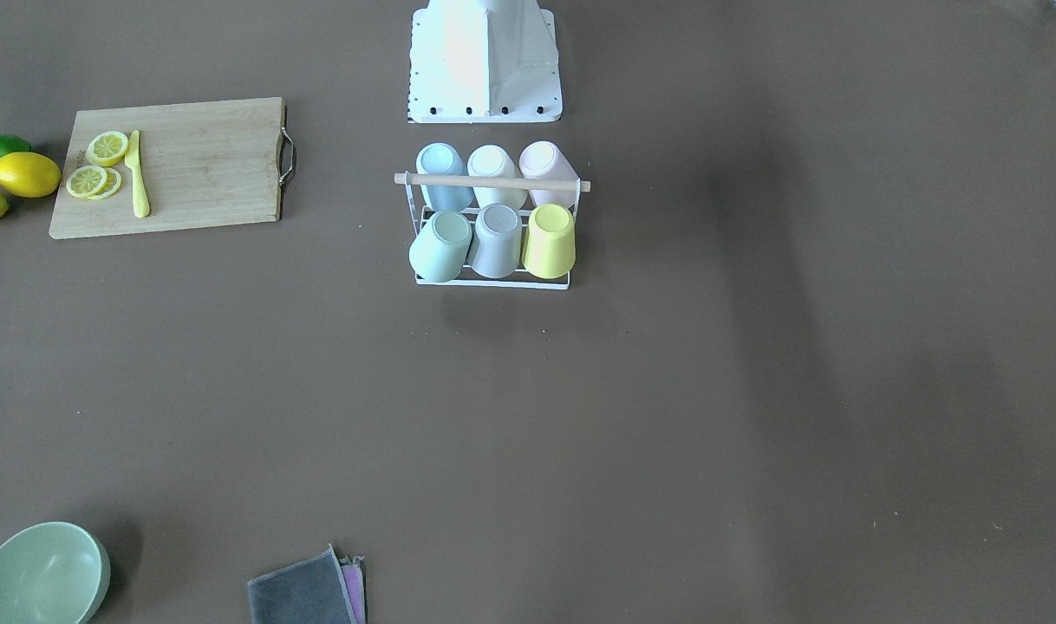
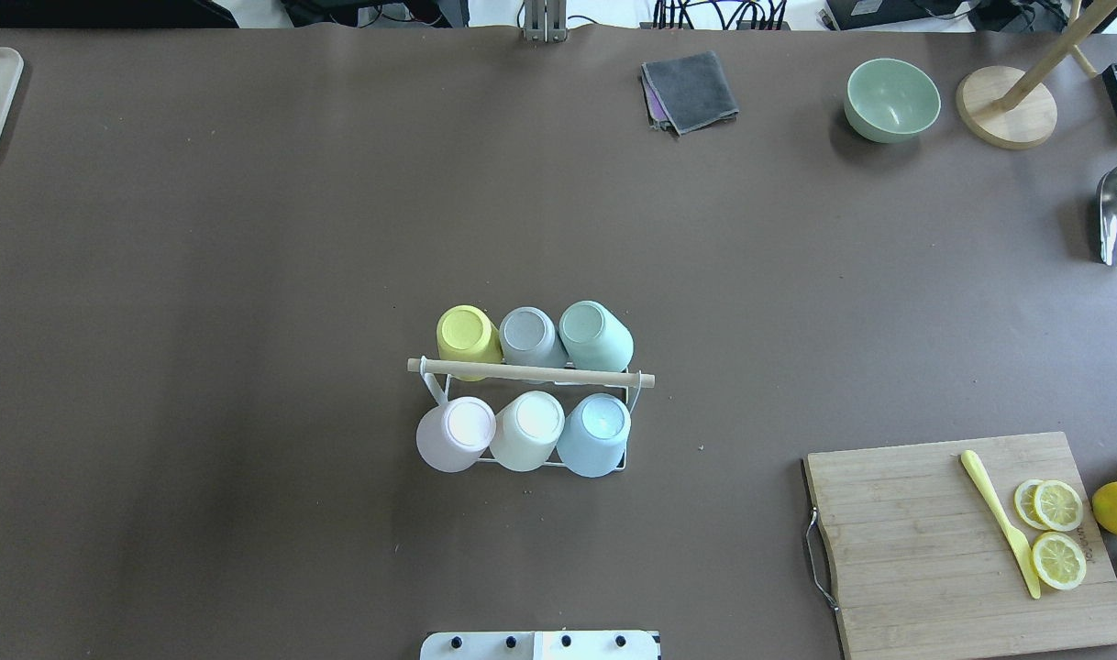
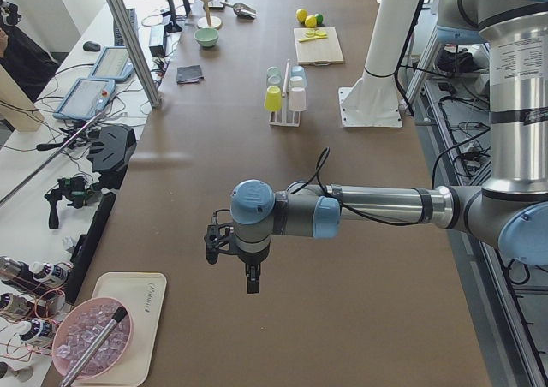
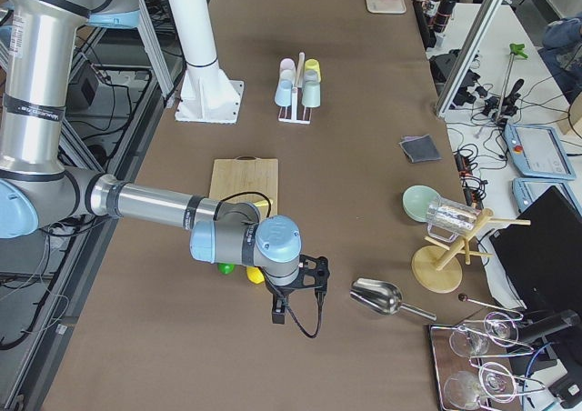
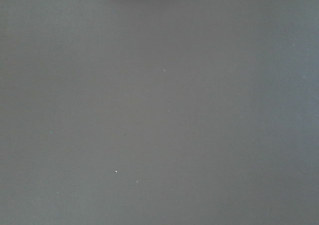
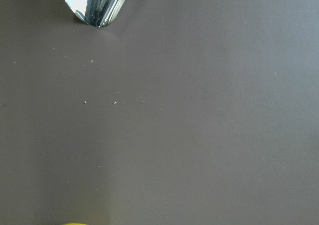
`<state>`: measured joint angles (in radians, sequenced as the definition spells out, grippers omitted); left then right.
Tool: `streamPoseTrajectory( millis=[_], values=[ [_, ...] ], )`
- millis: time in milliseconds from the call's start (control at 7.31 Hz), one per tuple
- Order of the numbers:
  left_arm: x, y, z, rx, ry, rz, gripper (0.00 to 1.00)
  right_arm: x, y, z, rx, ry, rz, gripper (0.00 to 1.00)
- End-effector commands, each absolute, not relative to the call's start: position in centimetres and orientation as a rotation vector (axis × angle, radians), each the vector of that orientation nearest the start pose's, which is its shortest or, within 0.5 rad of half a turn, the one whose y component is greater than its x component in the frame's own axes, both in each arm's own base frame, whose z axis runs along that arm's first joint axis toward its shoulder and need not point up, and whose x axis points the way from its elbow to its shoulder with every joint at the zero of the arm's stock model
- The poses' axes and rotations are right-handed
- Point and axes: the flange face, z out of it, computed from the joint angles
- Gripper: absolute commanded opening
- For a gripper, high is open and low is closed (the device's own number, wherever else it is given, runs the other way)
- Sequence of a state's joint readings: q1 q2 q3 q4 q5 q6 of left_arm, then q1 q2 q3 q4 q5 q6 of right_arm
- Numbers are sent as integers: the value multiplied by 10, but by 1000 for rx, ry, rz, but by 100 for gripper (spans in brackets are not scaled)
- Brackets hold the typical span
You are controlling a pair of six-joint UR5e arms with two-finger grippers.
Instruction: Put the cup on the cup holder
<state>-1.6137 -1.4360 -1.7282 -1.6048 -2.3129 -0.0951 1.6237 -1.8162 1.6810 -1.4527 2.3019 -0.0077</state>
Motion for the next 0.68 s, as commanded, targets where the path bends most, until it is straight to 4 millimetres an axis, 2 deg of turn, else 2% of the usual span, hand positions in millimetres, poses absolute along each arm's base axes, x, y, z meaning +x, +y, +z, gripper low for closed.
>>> streamPoseTrajectory(
  millis=[0,547],
  values=[
    [-85,-435,644,32,744,-112,98,87,-381,702,9,-730,49,100],
    [-84,-432,646,27,744,-112,98,87,-382,701,10,-732,47,100]
  ],
)
